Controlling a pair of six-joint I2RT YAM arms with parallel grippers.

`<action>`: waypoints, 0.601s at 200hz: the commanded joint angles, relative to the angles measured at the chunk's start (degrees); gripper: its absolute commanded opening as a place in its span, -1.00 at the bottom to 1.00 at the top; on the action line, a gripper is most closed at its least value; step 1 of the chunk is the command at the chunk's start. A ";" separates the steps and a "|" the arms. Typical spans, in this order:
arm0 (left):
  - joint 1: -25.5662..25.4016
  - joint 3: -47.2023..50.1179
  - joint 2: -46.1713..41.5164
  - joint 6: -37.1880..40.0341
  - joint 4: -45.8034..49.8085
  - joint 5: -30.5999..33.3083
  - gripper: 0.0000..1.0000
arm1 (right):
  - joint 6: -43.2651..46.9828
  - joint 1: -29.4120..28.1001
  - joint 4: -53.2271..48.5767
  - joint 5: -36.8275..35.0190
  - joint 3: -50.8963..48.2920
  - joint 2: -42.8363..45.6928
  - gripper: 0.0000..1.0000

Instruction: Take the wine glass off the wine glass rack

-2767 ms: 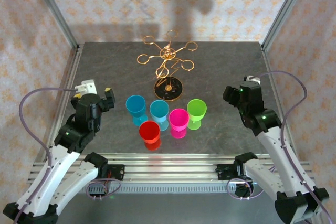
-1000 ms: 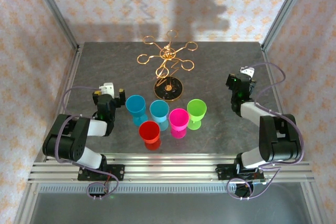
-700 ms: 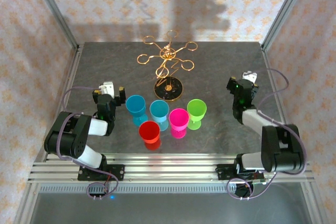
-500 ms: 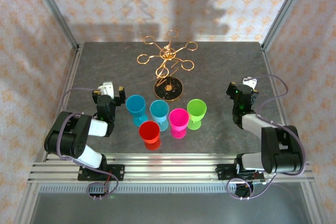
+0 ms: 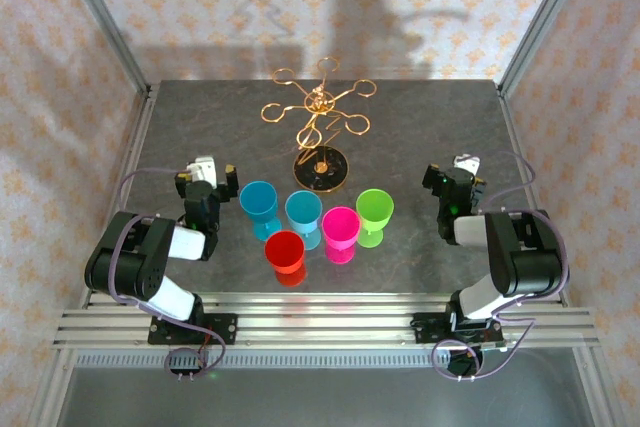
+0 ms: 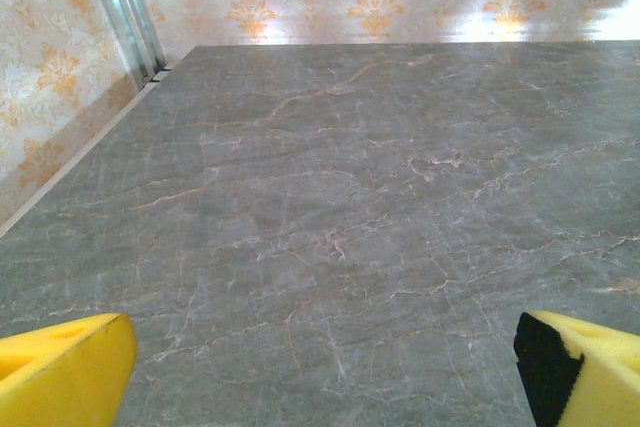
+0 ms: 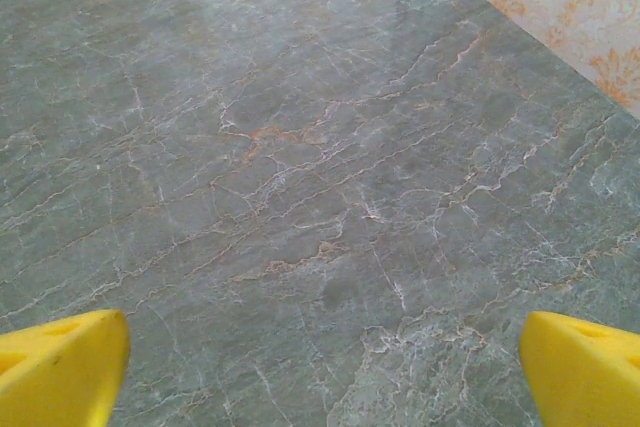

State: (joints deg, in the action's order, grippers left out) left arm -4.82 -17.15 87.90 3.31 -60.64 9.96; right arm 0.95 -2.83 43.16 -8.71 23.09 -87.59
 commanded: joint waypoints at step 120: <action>0.64 -2.69 0.30 -1.00 3.69 4.15 0.99 | 0.63 0.28 2.05 0.35 0.54 0.32 0.99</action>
State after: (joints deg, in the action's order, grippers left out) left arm -4.71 -18.35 87.90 3.09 -57.78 10.92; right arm 0.95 -2.83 43.42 -8.32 23.09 -87.59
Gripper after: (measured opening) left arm 0.995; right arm 0.994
